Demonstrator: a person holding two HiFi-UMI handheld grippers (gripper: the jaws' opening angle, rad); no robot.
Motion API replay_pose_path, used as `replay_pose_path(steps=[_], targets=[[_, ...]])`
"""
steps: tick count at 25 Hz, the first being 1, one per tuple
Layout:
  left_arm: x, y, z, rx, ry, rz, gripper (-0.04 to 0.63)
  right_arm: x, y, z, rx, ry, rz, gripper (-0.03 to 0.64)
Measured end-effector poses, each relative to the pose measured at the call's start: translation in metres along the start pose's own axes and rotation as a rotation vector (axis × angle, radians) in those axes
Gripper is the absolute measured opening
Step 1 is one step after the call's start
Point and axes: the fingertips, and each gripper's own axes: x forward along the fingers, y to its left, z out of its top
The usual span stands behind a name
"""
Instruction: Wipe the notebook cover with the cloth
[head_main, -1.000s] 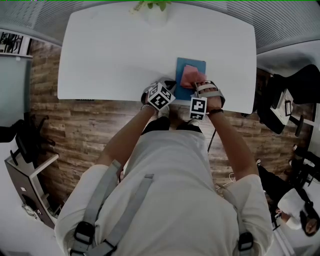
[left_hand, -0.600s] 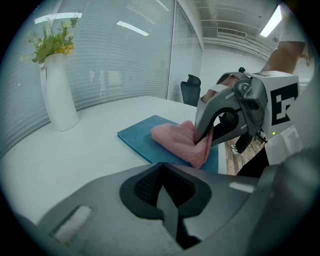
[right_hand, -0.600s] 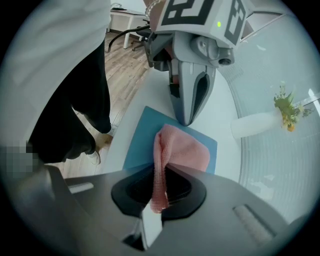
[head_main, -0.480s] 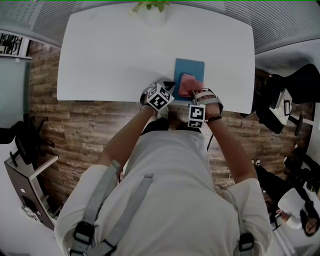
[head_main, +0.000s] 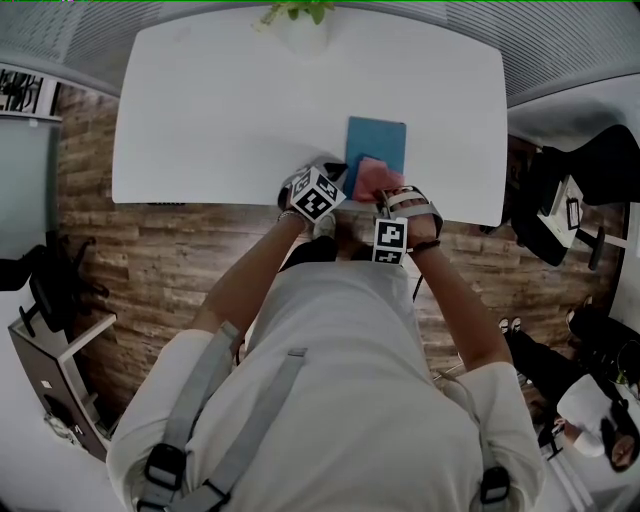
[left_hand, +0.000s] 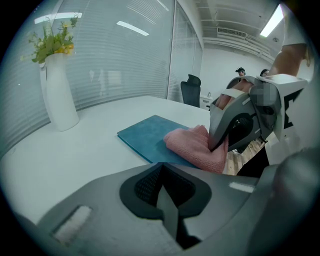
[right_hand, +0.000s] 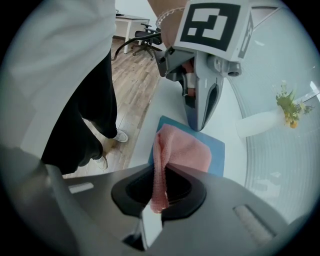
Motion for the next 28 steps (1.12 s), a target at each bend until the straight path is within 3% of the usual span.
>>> replay_pose_path(steps=[6, 14, 18, 28], targets=[[0.000, 0.000, -0.001, -0.002, 0.001, -0.003, 0.002, -0.007, -0.012, -0.004, 0.010, -0.006, -0.020, 0.025], [0.000, 0.000, 0.000, 0.000, 0.001, -0.003, 0.002, -0.023, -0.111, -0.062, 0.114, 0.063, -0.260, 0.025], [0.000, 0.001, 0.000, 0.000, 0.000, -0.002, 0.002, -0.008, -0.149, -0.098, 0.080, 0.152, -0.333, 0.025], [0.001, -0.001, 0.001, -0.004, 0.003, -0.003, 0.002, 0.062, -0.139, -0.120, 0.018, 0.232, -0.190, 0.025]])
